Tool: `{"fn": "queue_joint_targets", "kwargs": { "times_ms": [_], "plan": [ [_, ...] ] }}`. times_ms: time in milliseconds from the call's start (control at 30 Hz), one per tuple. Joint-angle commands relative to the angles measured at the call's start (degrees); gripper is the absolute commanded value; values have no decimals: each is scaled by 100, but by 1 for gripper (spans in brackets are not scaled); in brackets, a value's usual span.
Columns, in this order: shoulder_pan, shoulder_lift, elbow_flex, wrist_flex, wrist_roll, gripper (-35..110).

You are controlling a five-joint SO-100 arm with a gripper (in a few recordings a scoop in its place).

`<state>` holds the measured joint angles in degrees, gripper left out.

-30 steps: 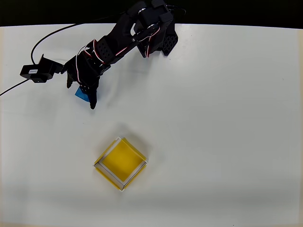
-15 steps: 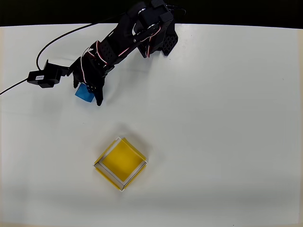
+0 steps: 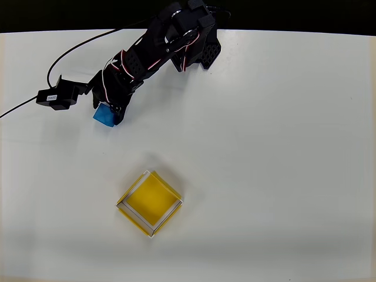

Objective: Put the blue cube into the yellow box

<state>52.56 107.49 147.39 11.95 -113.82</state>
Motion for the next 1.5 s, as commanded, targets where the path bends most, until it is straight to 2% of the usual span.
{"fn": "queue_joint_targets", "kwargs": {
  "times_ms": [0,867,1267,1467],
  "plan": [
    [53,369,-105,-237,-62,33],
    [-35,466,97,-791,-70,18],
    [-1028,853,-1011,-1389,211,17],
    [-1846,993,-1169,-2276,141,17]
  ]
}}
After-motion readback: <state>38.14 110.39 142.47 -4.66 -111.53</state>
